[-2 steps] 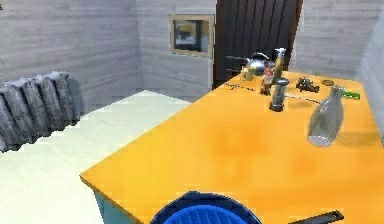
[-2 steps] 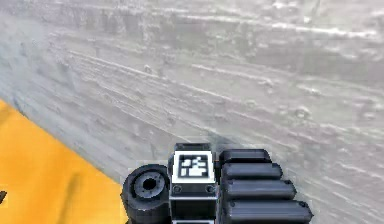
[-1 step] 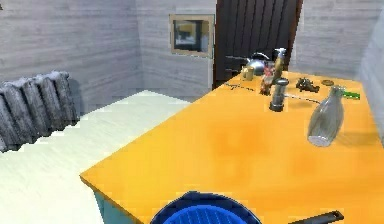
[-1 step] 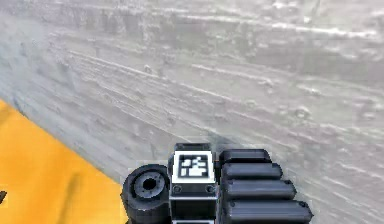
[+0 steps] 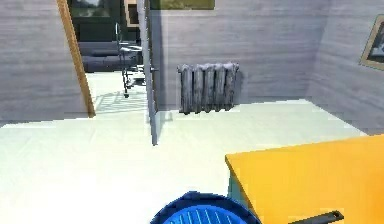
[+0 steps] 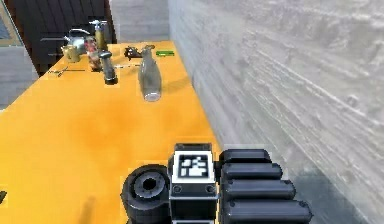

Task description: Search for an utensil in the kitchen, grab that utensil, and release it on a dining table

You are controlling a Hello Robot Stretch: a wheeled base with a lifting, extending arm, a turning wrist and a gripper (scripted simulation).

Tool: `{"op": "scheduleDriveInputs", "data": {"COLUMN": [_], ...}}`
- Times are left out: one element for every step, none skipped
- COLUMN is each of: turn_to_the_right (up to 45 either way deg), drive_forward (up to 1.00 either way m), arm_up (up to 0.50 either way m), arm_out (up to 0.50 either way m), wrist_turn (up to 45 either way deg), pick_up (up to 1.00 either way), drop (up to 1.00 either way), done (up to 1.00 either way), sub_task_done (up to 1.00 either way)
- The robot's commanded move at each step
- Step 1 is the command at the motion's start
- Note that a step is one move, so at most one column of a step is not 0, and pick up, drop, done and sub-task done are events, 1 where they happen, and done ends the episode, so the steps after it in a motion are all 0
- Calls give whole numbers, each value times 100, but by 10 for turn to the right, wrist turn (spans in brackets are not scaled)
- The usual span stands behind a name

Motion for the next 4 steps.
{"op": "scheduleDriveInputs", "data": {"turn_to_the_right": [-450, -30, 0, 210], "drive_forward": [0, 0, 5, 0], "arm_up": [0, 0, 0, 0], "arm_out": [0, 0, 0, 0], "wrist_turn": [0, 0, 0, 0], "pick_up": [0, 0, 0, 0], "drop": [0, 0, 0, 0], "done": [0, 0, 0, 0], "sub_task_done": [0, 0, 0, 0]}}
